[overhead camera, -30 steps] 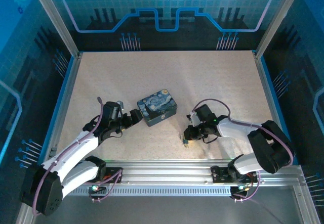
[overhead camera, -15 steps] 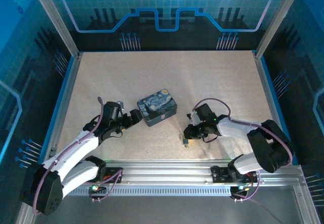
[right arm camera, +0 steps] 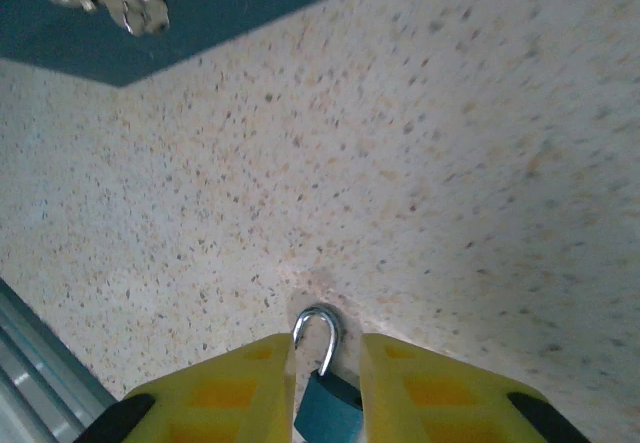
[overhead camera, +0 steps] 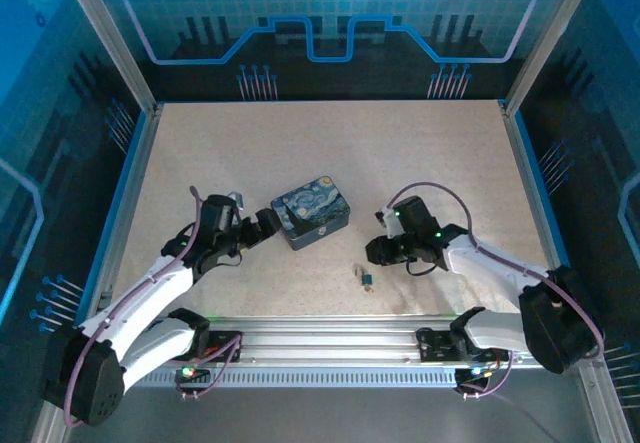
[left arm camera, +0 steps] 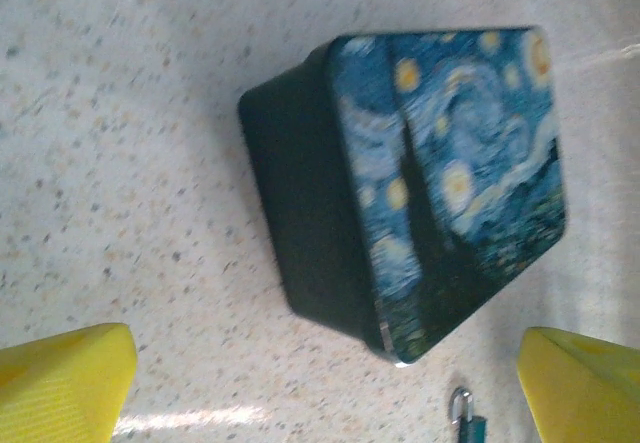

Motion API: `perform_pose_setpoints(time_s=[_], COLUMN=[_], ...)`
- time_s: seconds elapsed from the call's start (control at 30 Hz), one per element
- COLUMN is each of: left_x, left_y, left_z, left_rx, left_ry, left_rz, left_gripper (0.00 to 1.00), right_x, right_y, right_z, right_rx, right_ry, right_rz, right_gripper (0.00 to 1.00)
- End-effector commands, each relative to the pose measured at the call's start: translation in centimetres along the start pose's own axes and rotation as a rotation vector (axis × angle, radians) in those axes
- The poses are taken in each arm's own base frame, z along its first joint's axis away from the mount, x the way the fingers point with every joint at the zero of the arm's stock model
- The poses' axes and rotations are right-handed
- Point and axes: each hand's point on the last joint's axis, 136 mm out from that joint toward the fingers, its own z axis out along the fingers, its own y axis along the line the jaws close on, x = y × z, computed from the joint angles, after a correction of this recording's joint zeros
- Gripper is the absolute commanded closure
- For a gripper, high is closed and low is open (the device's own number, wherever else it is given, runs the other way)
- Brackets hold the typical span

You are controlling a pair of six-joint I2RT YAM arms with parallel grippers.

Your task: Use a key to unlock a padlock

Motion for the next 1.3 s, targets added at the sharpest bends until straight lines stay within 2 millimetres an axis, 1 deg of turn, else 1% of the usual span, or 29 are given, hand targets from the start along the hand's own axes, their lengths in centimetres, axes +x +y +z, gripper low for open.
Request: perform_pose_setpoints(time_s=[0.0, 0.1, 0.2, 0.33, 0.5, 0.6, 0.8, 0.9, 1.03, 1.17, 1.27], left_x=[-2.1, -3.0, -4.0, -5.8, -7.6, -8.6, -10.5, -11.3, -12.1, -12.6, -12.8], left_y=[-1.6, -2.0, -1.6, -0.6, 0.7, 1.0, 1.6, 2.3, 3.6, 4.4, 4.9], left_z=[-1.4, -2.2, -3.1, -4.5, -6.0, -6.7, -7.1, -7.1, -6.7, -5.6, -4.5], left_rx=[0.029, 0.033, 0.000, -0.064, -0.146, -0.175, -0.246, -0.295, -0.363, -0.386, -0.396], left_ry=[-0.075, -0.121, -0.183, -0.296, -0.411, -0.476, -0.591, -0.641, -0.678, -0.690, -0.693], left_rz=[0.039, 0.057, 0.068, 0.096, 0.136, 0.180, 0.285, 0.338, 0.365, 0.403, 0.462], left_gripper=[0.01, 0.01, 0.01, 0.01, 0.01, 0.01, 0.01, 0.01, 0.01, 0.01, 0.01], right_x=[-1.1, -2.1, -3.1, -4.6, -6.1, -6.8, -8.5, -9.1, -9.9, -10.2, -10.2], right_y=[-1.2, -1.8, -2.7, -4.1, -6.0, -7.6, -10.5, -11.8, -13.3, -14.8, -16.0], right_z=[-2.1, -3.8, -5.4, -7.1, -9.0, -10.1, -12.0, -12.6, -12.8, -12.0, -11.2], right_rx=[0.072, 0.096, 0.121, 0.137, 0.197, 0.277, 0.378, 0.420, 0.481, 0.529, 0.559], right_ry=[-0.057, -0.129, -0.210, -0.324, -0.416, -0.462, -0.582, -0.626, -0.677, -0.697, -0.679], right_rz=[-0.023, -0.028, -0.024, 0.002, 0.008, 0.012, 0.031, 0.017, -0.048, -0.111, -0.119], right_gripper=[0.73, 0.69, 0.62, 0.55, 0.49, 0.40, 0.15, 0.01, 0.00, 0.00, 0.00])
